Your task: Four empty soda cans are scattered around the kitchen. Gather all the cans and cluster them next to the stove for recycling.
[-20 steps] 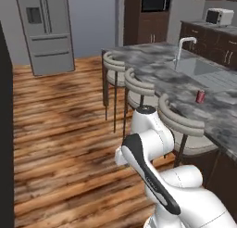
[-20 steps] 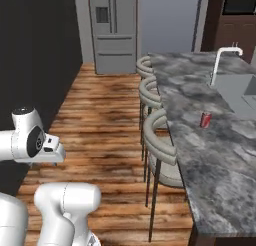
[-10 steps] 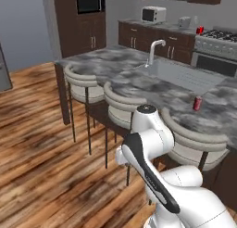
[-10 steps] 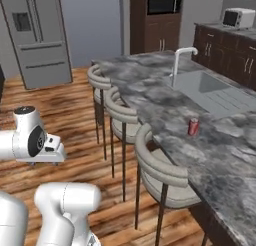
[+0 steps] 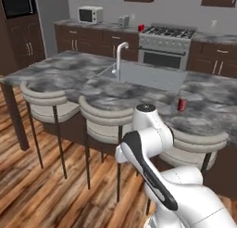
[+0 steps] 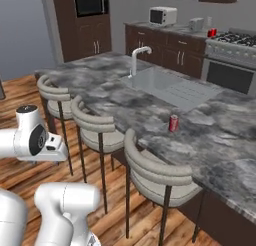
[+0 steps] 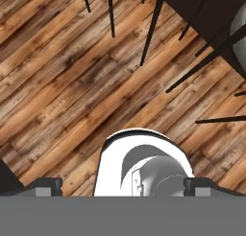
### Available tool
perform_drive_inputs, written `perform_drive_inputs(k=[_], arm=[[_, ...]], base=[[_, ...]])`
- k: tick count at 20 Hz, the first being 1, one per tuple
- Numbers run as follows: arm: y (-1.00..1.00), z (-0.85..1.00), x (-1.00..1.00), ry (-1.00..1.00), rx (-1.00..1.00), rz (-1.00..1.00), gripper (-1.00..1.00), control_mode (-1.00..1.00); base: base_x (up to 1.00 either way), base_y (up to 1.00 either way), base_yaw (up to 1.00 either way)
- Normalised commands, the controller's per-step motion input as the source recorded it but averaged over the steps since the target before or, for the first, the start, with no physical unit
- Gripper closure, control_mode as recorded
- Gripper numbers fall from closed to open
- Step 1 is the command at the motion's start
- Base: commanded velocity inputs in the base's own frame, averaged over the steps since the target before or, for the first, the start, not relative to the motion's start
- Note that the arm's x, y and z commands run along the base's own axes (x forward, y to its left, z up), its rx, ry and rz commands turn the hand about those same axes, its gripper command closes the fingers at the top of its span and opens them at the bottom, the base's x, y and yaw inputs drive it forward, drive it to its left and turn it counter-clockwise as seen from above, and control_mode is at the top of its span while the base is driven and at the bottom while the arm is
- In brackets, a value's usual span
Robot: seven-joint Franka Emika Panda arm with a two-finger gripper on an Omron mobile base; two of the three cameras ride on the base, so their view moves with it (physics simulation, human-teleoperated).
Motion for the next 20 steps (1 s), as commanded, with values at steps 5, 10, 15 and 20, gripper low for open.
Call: perform_drive_inputs(k=[5, 10, 15, 20], arm=[[0.0, 0.0, 0.0, 0.0, 0.0, 0.0, -1.0, 1.0], [0.0, 0.0, 0.0, 0.0, 0.0, 0.0, -1.0, 1.0], [0.0, 0.0, 0.0, 0.0, 0.0, 0.0, -1.0, 1.0], [0.0, 0.0, 0.0, 0.0, 0.0, 0.0, -1.0, 1.0]], base=[[-0.37, 0.02, -0.3], [0.26, -0.04, -0.62], [0.37, 0.32, -0.4], [0.13, 0.27, -0.2]])
